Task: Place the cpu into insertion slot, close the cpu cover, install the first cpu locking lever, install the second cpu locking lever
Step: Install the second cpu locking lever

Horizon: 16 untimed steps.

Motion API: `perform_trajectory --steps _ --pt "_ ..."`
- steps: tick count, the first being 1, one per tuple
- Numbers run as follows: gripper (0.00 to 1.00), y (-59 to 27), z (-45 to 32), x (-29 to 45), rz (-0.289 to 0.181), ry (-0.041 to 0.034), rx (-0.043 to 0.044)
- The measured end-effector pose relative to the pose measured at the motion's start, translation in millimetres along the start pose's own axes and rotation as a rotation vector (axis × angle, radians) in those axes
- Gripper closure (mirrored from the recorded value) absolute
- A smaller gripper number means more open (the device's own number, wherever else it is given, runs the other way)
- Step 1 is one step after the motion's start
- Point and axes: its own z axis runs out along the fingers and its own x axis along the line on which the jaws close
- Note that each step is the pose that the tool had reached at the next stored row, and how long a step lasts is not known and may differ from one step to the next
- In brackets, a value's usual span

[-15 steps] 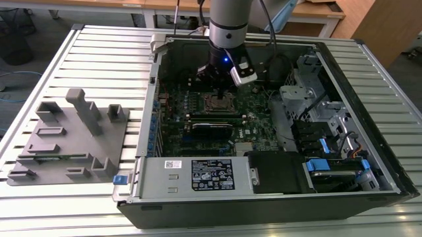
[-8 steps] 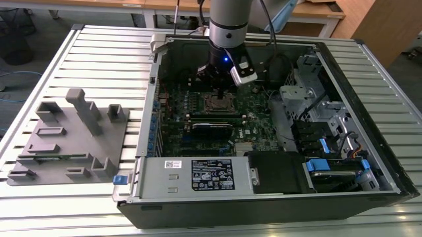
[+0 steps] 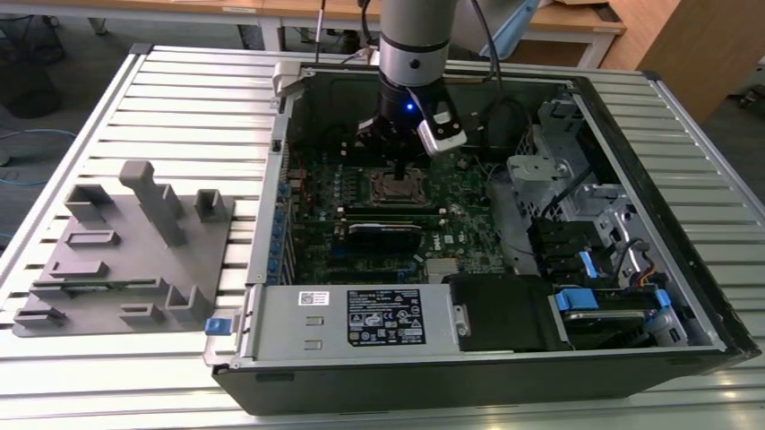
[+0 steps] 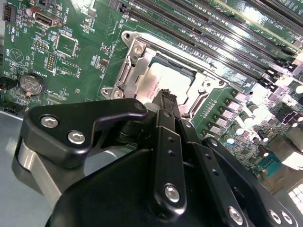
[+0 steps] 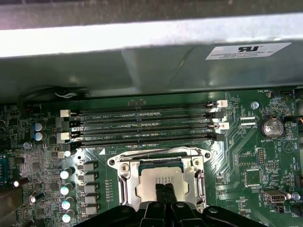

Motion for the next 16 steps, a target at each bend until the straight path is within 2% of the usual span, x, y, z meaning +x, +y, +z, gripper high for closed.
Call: perform_trajectory --steps 1,3,5,9,11,16 --pt "0.89 0.4 -14.8 -0.6 0.0 0.0 -0.0001" --pt "0.89 0.4 -16.0 -0.7 0.0 0.0 -0.0001" --pt "0.89 0.7 -28.4 -1.1 0.0 0.0 -0.0001" --pt "0.89 0.8 -28.8 -1.2 0.0 0.0 -0.0001" --pt "0.89 0.9 -32.8 -1.3 0.0 0.0 -0.0001" --pt "0.89 0.6 -33.2 -1.4 0.0 0.0001 0.0"
